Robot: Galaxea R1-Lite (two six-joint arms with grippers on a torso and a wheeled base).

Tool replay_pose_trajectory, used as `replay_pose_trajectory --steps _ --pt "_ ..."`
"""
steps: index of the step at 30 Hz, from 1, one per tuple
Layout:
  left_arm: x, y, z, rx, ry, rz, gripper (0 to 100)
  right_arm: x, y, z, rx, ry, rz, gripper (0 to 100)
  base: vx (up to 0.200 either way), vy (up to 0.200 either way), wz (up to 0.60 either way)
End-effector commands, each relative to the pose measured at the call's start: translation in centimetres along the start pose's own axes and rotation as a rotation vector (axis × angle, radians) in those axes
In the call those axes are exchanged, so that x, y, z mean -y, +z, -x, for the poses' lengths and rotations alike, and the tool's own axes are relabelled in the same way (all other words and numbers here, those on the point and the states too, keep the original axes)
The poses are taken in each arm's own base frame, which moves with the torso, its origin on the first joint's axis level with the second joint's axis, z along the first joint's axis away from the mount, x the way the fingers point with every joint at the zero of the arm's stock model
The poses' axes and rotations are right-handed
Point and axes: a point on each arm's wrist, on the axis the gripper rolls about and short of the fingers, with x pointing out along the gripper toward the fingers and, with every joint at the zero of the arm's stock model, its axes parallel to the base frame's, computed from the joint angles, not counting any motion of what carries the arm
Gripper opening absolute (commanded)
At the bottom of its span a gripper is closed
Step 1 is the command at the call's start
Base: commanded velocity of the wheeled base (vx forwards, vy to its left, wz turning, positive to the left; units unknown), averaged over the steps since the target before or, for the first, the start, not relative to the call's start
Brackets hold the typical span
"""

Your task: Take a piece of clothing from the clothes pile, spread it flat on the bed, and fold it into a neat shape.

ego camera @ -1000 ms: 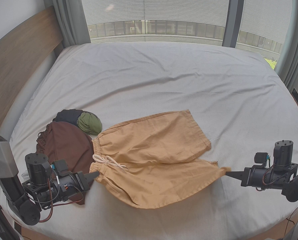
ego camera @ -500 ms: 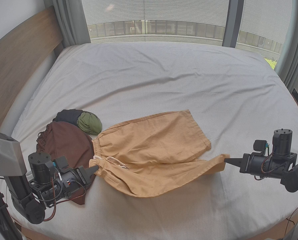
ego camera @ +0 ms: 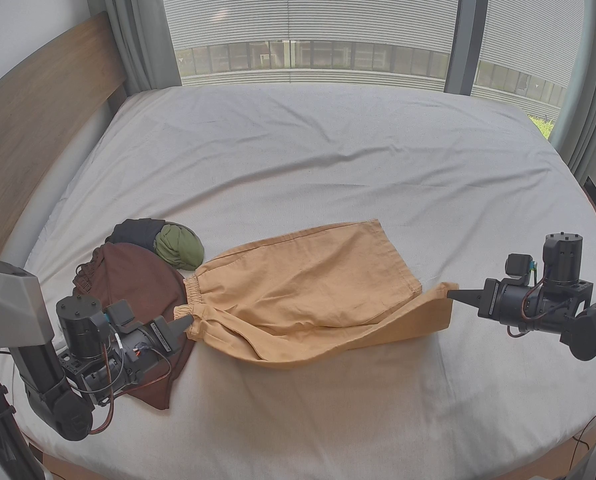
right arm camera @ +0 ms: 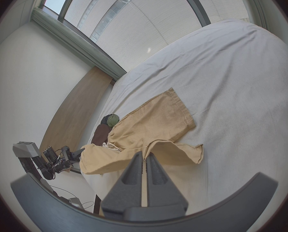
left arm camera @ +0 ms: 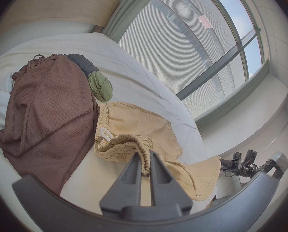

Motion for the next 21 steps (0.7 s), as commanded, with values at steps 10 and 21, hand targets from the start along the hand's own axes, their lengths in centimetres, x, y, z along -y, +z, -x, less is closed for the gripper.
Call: replay_pose_trajectory --steps 10,21 --pt "0.3 0.8 -0.7 0.052 -0.002 0.019 0 -0.7 3.0 -0.8 0.048 0.016 0.022 0 0.0 0.0 0.0" --pt "0.2 1.3 -0.9 0.073 -0.004 0.03 0 -1.7 5.8 -1.5 0.072 0.028 0.037 0 0.0 0.0 0.0"
